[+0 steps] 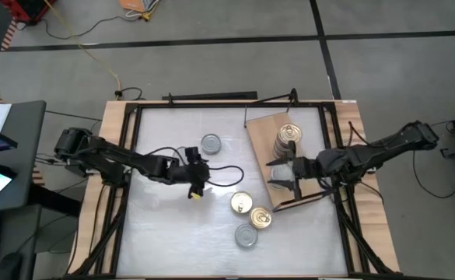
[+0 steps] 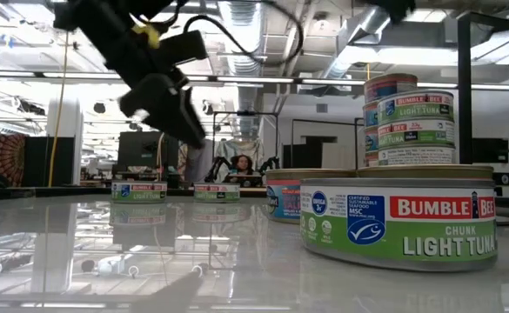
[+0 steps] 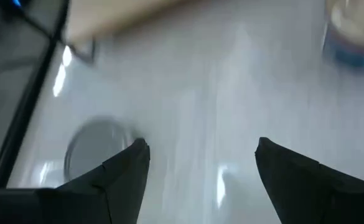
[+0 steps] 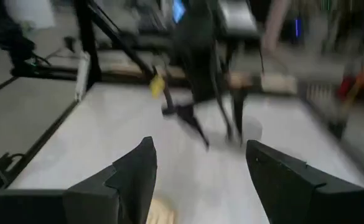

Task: Stack canned seafood by type on shelf
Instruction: Stack the green tuna can on the green tuna can on the shelf

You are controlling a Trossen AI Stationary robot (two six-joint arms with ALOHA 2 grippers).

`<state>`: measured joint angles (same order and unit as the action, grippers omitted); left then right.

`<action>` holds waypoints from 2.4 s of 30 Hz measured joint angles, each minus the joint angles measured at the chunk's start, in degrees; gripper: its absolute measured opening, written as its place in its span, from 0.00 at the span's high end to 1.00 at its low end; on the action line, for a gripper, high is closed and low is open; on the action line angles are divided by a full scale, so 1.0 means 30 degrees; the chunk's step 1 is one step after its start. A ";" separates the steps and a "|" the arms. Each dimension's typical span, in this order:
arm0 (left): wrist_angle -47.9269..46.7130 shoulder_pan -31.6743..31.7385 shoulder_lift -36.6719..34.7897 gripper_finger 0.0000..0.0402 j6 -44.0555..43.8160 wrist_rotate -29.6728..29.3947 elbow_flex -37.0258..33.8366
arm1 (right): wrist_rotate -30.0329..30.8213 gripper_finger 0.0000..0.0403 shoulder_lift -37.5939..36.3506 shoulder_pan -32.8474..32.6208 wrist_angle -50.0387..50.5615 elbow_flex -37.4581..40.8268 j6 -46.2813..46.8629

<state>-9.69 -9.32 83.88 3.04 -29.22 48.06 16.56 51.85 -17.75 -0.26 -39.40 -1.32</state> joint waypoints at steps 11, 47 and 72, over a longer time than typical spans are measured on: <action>-1.0309 -0.1096 0.0007 0.32 -0.7319 -0.1658 0.0570 | 0.0211 0.33 -0.1181 0.0942 -0.5695 0.0000 -0.8206; -0.6358 -0.2161 0.0208 1.00 -0.6728 -0.2122 -0.3196 | 0.0168 0.33 -0.1280 0.1556 -0.5265 0.0007 -0.6005; -0.9925 0.0066 0.0876 0.49 -0.5710 0.4510 0.4361 | 0.0109 0.33 -0.1281 0.1556 -0.5137 0.0007 -0.5516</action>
<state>-39.46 -9.12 86.50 -14.09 -15.69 61.14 16.88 48.01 -13.08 -15.67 -39.38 -17.87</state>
